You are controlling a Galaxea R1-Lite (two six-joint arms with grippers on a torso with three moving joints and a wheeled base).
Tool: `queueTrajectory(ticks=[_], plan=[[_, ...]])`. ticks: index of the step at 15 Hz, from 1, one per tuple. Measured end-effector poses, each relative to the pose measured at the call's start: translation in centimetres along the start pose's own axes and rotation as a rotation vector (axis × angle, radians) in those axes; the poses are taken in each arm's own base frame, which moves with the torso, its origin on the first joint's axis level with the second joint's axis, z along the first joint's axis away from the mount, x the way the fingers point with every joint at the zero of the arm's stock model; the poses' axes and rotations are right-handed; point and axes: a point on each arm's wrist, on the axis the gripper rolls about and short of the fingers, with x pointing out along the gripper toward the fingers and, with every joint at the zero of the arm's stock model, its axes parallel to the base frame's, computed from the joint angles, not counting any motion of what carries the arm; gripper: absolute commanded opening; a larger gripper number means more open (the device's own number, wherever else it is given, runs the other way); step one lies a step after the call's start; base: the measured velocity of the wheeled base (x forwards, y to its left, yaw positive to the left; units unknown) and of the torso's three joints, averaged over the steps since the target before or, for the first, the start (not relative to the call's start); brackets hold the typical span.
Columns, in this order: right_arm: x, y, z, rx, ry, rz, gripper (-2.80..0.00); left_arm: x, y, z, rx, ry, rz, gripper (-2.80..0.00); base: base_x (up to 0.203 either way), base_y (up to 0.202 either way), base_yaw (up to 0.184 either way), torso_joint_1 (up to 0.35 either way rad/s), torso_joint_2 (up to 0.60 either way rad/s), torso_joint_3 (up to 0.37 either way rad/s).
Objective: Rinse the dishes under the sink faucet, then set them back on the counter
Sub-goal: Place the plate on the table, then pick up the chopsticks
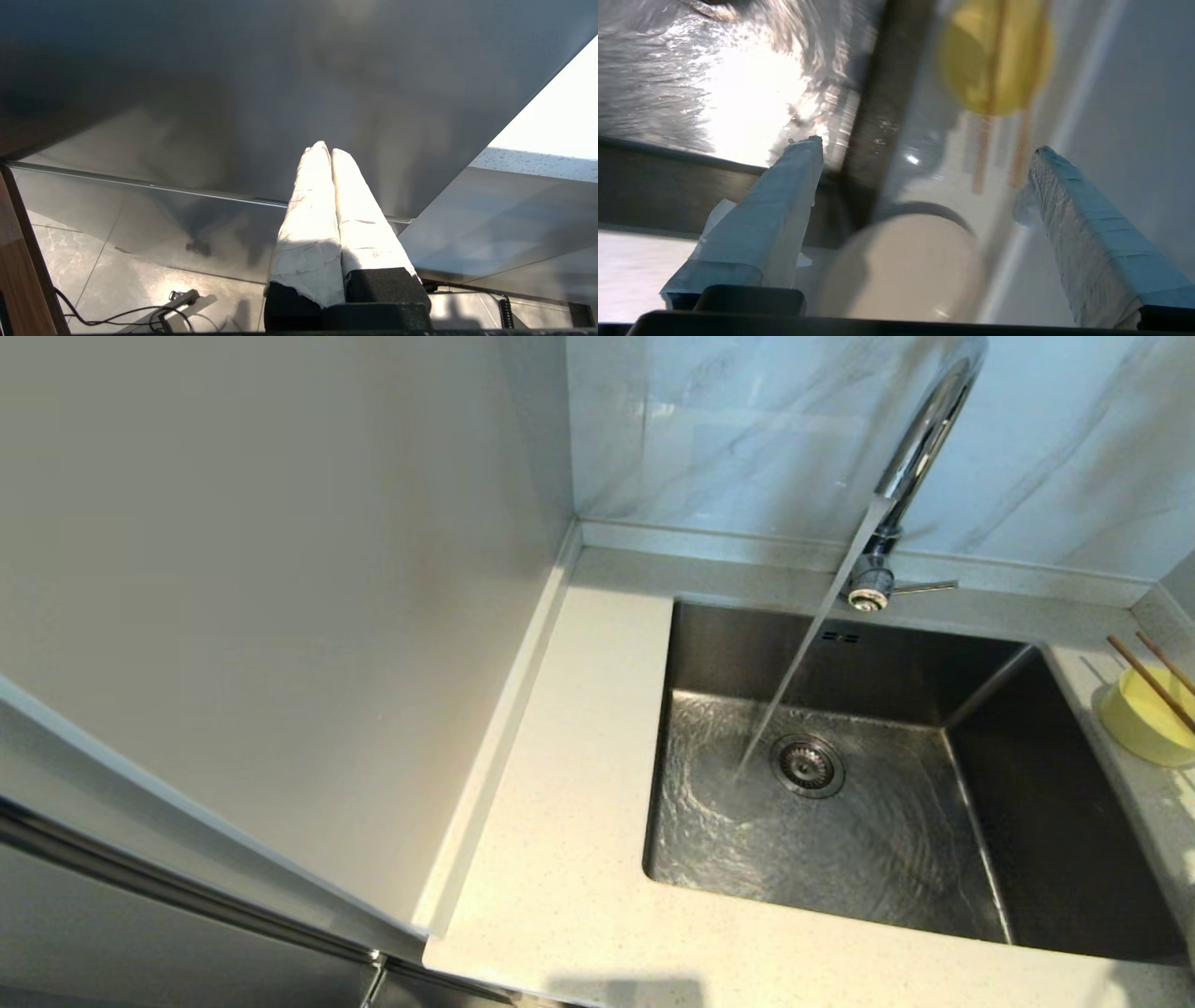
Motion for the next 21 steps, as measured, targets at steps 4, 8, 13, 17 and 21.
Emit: queueTrajectory(ticks=[4, 8, 13, 17, 21], plan=[[2.6, -0.8, 0.9, 0.021, 0.061, -0.038, 0.0, 0.0, 0.0, 0.0, 0.0, 0.0, 0.0, -2.8, 0.0, 0.0, 0.0, 0.0, 0.0, 0.0], [6.0, -3.7, 0.2, 0.156, 0.041, 0.127, 0.0, 0.0, 0.0, 0.0, 0.0, 0.0, 0.0, -2.8, 0.0, 0.0, 0.0, 0.0, 0.0, 0.0], [10.3, -8.9, -0.7, 0.245, -0.034, 0.157, 0.0, 0.0, 0.0, 0.0, 0.0, 0.0, 0.0, -2.8, 0.0, 0.0, 0.0, 0.0, 0.0, 0.0], [12.2, -9.9, -1.0, 0.245, -0.068, 0.175, 0.0, 0.0, 0.0, 0.0, 0.0, 0.0, -0.001, -2.8, 0.0, 0.0, 0.0, 0.0, 0.0, 0.0], [12.3, -10.1, -0.9, 0.169, -0.091, 0.171, 0.0, 0.0, 0.0, 0.0, 0.0, 0.0, 0.0, -2.8, 0.0, 0.0, 0.0, 0.0, 0.0, 0.0]])
